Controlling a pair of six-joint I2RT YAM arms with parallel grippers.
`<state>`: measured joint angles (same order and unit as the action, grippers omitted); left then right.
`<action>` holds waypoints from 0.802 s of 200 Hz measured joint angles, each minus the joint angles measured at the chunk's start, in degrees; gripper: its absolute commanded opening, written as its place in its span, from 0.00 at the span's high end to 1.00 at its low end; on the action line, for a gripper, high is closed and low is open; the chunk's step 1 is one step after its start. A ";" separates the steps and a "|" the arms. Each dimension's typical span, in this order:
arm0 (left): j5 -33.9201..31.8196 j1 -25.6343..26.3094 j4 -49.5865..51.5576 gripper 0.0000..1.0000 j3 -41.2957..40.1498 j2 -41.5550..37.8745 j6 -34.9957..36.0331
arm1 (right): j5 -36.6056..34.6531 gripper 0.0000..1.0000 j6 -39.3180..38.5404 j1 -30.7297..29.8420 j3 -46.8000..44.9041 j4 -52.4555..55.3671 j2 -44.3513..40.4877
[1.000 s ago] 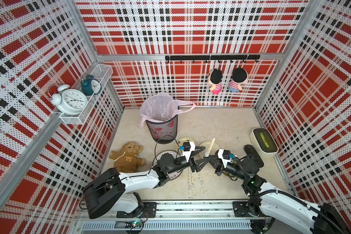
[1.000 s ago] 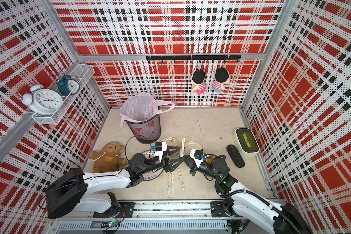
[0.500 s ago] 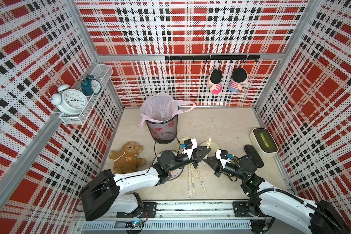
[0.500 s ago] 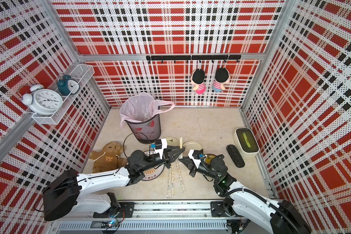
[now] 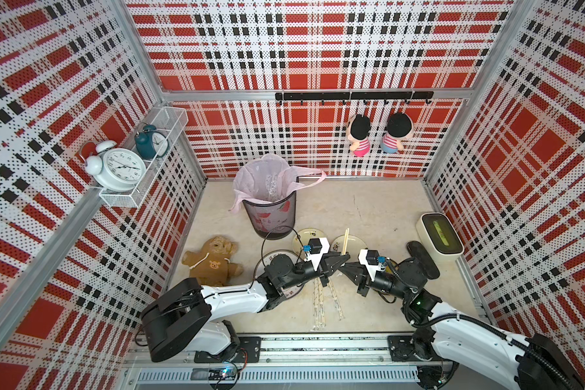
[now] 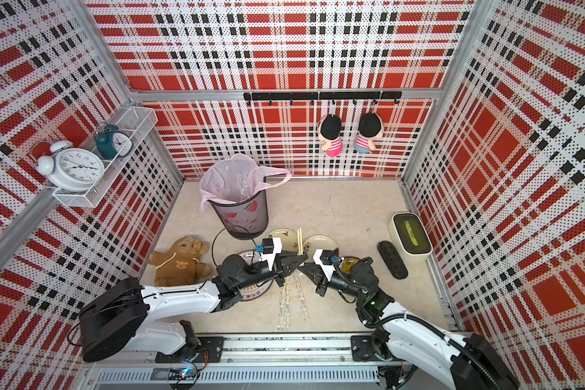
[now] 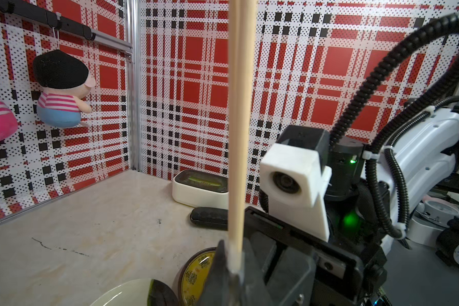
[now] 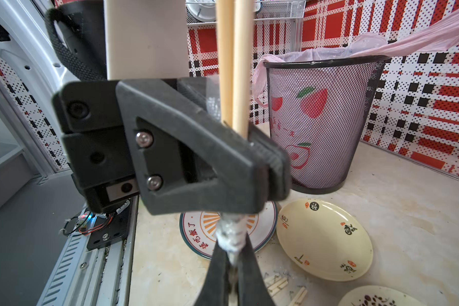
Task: Remove the packaging of disposable chopsticks
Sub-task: Remove the packet bag from the disposable chopsticks.
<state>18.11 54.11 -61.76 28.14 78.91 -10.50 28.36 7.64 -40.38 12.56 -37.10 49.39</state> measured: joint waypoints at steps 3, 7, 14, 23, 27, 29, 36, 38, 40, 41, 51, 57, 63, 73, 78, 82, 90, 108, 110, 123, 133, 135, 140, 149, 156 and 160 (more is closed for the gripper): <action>0.17 -0.17 -0.22 1.00 -0.24 0.00 -0.22 | 0.07 0.37 0.31 0.00 0.00 0.04 0.15; 0.17 -0.44 -0.31 1.00 -0.50 0.00 -0.46 | 0.04 0.25 0.33 0.00 0.00 -0.09 0.28; 0.57 -1.31 -0.39 1.00 -1.16 0.00 -0.83 | -0.02 0.12 0.74 0.00 0.00 -0.52 0.35; 1.07 -2.62 -0.35 1.00 -2.01 0.02 -1.36 | -0.24 0.00 1.20 0.00 0.00 -1.11 0.31; 1.25 -3.13 -0.28 1.00 -2.40 0.02 -1.53 | -0.44 0.00 1.42 0.00 0.00 -1.42 0.24; 1.29 -3.30 -0.31 1.00 -2.51 0.02 -1.62 | -0.50 0.00 1.55 0.00 0.00 -1.46 0.22; 1.57 -4.09 -0.26 1.00 -2.99 0.02 -1.86 | -0.83 0.00 2.03 0.02 0.00 -1.64 0.00; 1.53 -4.28 -0.24 1.00 -3.08 0.02 -1.90 | -0.92 0.00 2.16 0.02 0.00 -1.70 -0.11; 1.60 -4.44 -0.20 1.00 -3.15 0.02 -1.99 | -1.03 0.00 2.27 0.04 0.00 -1.77 -0.22; 1.60 -4.48 -0.17 1.00 -3.17 0.02 -1.99 | -1.05 0.00 2.29 0.04 0.00 -1.79 -0.24; 1.75 -4.90 -0.04 1.00 -3.41 -0.02 -2.05 | -1.29 0.00 2.56 0.28 0.02 -1.97 -0.79; 1.95 -4.90 0.15 1.00 -3.58 -0.15 -2.08 | -1.40 0.00 2.80 0.59 0.09 -1.99 -1.07; 2.10 -4.90 0.22 1.00 -3.78 -0.33 -2.10 | -1.38 0.00 3.10 1.07 0.39 -1.92 -1.22; 2.38 -4.90 0.35 1.00 -4.22 -0.74 -2.08 | -1.18 0.00 3.54 1.97 1.31 -1.92 -1.05; 2.47 -4.90 0.33 1.00 -4.48 -0.96 -2.08 | -0.94 0.00 3.93 2.54 2.01 -1.95 -0.83; 2.49 -4.87 0.37 1.00 -4.79 -1.25 -2.08 | -0.57 0.00 4.24 3.04 2.69 -2.10 -0.48; 2.49 -4.81 0.48 1.00 -5.33 -1.75 -2.10 | 0.24 0.01 4.83 3.82 4.04 -2.62 0.33; 2.47 -4.61 0.52 1.00 -6.34 -2.67 -2.08 | 2.34 0.12 5.90 4.61 6.67 -4.50 2.54; 2.45 -4.55 0.55 1.00 -6.45 -2.78 -2.08 | 2.71 0.13 6.19 4.68 6.95 -4.72 2.82; 2.43 -4.13 0.61 1.00 -6.93 -3.30 -2.08 | 4.55 0.20 6.99 4.79 8.59 -5.46 4.48; 2.43 -3.80 0.61 1.00 -7.13 -3.65 -2.08 | 5.88 0.27 7.37 4.79 9.81 -5.64 5.92; 2.43 -3.76 0.63 1.00 -7.15 -3.74 -2.08 | 5.99 0.27 7.37 4.79 9.99 -5.64 6.10; 2.45 -3.63 0.63 1.00 -7.23 -3.91 -2.05 | 6.54 0.29 7.78 4.79 10.47 -5.64 6.71; 2.43 -3.45 0.66 1.00 -7.37 -4.31 -2.08 | 7.50 0.33 7.82 4.79 11.19 -5.68 7.76; 2.43 -3.32 0.66 1.00 -7.43 -4.55 -2.05 | 8.15 0.37 7.96 4.79 11.47 -5.77 8.41; 2.43 -3.30 0.66 1.00 -7.43 -4.63 -2.05 | 8.48 0.39 8.04 4.79 11.52 -5.81 8.70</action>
<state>20.53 50.81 -61.10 20.71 74.28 -12.56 36.84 15.68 -35.59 24.08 -42.92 58.08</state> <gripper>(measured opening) 0.089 0.665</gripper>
